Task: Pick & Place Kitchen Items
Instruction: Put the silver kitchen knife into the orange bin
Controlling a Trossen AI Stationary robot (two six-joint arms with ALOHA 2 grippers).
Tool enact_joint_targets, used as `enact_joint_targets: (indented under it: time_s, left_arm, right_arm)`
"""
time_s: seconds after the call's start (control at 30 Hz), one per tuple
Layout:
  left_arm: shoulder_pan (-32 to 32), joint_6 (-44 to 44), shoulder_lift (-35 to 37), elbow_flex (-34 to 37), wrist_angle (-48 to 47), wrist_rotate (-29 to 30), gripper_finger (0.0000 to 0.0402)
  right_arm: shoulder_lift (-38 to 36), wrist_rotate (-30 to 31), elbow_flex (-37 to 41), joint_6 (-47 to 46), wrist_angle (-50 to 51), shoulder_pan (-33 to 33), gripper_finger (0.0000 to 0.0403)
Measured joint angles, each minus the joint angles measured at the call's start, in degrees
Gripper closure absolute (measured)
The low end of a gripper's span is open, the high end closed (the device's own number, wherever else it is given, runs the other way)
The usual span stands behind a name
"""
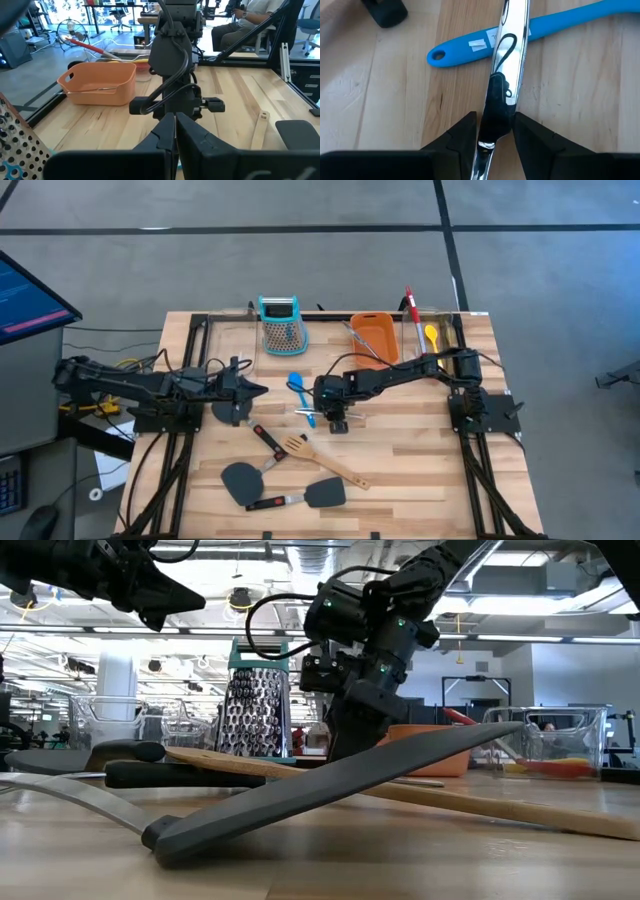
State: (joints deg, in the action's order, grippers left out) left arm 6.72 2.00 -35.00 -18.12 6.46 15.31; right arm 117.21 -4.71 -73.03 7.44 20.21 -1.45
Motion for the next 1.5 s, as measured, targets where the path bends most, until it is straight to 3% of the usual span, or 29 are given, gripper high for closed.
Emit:
enact_joint_targets:
  time_s: [0.37,1.5]
  left_arm:
    - [0.0,0.0,0.0,0.0,0.0,0.2,0.04]
    - [0.0,0.0,0.0,0.0,0.0,0.0,0.04]
  right_arm:
    - [0.0,0.1,0.0,-0.1,0.2,0.0,0.0342]
    - [0.1,0.1,0.2,-1.1,0.0,0.0,0.0342]
